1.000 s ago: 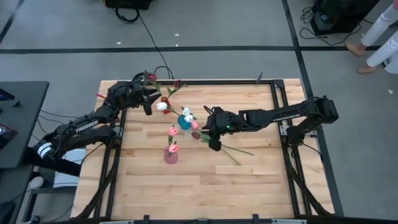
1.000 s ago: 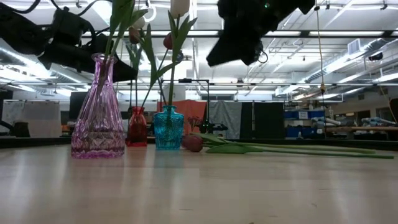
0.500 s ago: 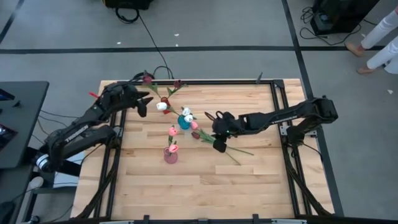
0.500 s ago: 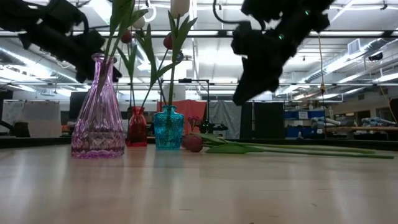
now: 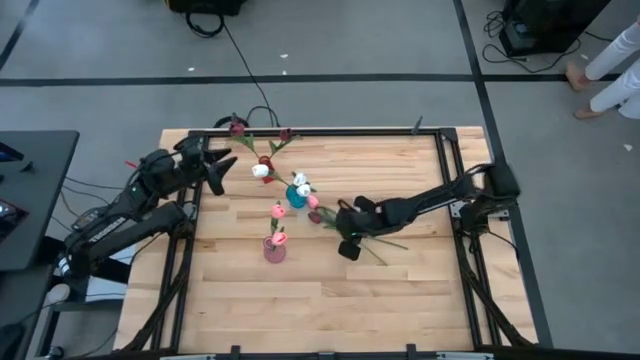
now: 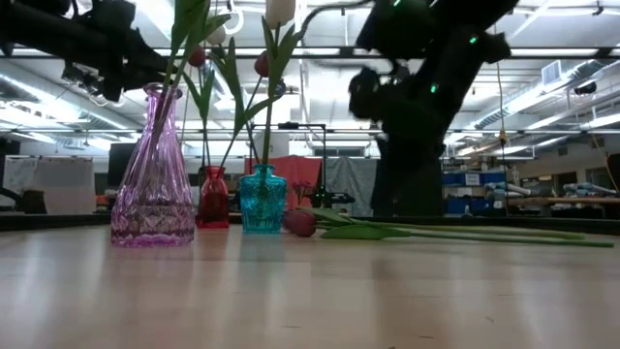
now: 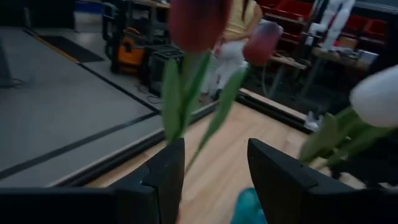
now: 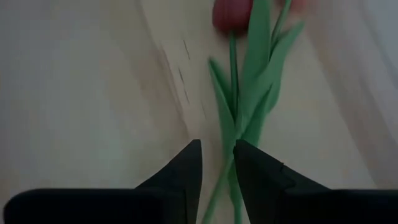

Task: Sort flowers into vase by color
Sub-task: Put the pink flower into the pink vase

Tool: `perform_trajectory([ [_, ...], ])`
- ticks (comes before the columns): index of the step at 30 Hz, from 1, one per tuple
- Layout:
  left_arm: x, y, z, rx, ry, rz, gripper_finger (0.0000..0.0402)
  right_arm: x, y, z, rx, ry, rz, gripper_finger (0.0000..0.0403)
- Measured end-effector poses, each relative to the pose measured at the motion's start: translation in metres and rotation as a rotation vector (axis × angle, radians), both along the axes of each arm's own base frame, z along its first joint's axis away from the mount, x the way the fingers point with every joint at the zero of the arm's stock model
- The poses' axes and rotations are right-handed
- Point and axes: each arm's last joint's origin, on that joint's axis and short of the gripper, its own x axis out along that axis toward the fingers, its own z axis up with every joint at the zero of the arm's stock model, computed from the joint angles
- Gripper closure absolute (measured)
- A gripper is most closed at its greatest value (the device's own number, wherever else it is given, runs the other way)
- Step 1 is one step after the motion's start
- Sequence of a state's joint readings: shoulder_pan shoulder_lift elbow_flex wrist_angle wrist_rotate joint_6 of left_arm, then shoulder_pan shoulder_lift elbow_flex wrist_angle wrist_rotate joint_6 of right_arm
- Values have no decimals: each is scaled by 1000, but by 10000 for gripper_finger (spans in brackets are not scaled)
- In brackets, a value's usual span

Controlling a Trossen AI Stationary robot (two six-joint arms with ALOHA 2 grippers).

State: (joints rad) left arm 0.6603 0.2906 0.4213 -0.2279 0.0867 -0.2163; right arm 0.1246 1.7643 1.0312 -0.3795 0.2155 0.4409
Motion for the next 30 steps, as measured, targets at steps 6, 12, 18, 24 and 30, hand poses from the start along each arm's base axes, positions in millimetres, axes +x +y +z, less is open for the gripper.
perform_trajectory([
  [6,4,-6,-3,-34,19,-67,220,18,4,-7,-91,140,43,298],
  [12,5,-9,-7,-57,49,-93,220,25,6,-15,-138,185,79,304],
  [18,5,-9,-6,-54,45,-94,220,23,6,-17,-137,214,72,370],
  [24,5,-9,-6,-55,44,-98,220,18,5,-10,-124,228,62,389],
  [30,6,-10,-5,-50,25,-135,220,2,6,38,-125,129,53,397],
])
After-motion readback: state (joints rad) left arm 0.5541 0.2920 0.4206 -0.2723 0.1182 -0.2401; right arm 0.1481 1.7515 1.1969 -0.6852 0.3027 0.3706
